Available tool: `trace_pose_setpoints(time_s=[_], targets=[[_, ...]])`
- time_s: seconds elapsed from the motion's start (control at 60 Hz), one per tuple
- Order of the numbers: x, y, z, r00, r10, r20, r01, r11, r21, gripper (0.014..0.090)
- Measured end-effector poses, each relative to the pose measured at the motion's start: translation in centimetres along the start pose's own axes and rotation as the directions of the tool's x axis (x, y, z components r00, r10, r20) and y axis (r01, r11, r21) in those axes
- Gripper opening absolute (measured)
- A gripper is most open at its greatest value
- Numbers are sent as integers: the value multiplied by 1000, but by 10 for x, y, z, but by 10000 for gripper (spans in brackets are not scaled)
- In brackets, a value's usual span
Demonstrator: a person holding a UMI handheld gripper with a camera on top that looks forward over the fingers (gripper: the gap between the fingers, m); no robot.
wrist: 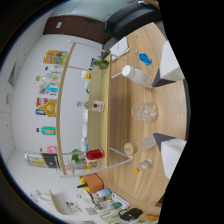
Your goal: Make me a cup of Mount Fuji.
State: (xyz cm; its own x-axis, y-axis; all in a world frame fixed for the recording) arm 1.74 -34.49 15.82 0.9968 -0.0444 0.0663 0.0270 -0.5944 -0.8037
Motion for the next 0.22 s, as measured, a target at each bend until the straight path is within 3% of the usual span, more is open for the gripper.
trace_pose_setpoints(time_s=[0.217], targets=[[-5, 1, -2, 1000, 0, -3, 0, 1000, -5, 857]])
